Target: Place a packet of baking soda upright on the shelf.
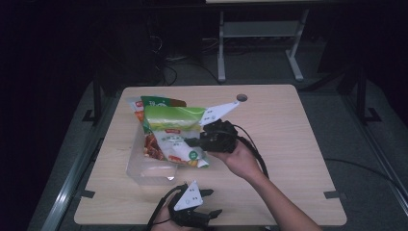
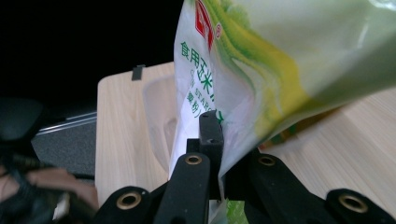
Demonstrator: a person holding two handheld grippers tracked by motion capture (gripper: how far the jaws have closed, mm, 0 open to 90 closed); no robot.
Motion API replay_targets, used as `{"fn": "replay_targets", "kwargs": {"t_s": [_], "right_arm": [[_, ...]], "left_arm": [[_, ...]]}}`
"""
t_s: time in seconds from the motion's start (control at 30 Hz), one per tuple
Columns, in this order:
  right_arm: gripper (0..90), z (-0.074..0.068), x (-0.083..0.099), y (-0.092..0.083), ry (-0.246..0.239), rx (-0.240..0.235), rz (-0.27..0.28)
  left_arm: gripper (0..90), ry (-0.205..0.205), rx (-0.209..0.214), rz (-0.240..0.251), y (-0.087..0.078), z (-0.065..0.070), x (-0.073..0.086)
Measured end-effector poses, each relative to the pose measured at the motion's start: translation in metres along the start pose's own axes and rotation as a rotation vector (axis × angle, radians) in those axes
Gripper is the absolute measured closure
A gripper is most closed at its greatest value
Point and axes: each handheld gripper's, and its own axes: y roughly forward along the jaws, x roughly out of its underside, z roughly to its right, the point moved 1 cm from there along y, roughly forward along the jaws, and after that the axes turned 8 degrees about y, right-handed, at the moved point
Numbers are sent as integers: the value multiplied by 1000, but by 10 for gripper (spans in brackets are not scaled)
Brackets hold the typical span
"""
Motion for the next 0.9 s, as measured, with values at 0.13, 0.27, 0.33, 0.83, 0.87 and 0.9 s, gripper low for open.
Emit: {"fn": "replay_targets", "kwargs": {"t_s": [0.13,0.27,0.33,0.83,0.87,0.9], "right_arm": [[885,-8,-11,23,-8,-30,-2],[886,-14,-18,45,-8,-60,-7],[885,-16,-19,55,-10,-68,-16],[887,-25,-18,112,14,-128,-54],[887,-25,-17,115,11,-126,-55],[888,-25,-15,116,21,-130,-56]], "left_arm": [[368,3,3,8,0,3,1],[366,4,6,1,-4,5,2],[366,-6,8,4,-7,6,4],[359,-5,12,-11,-17,9,11],[359,-6,12,-12,-17,9,12],[359,-12,12,-8,-18,10,13]]}}
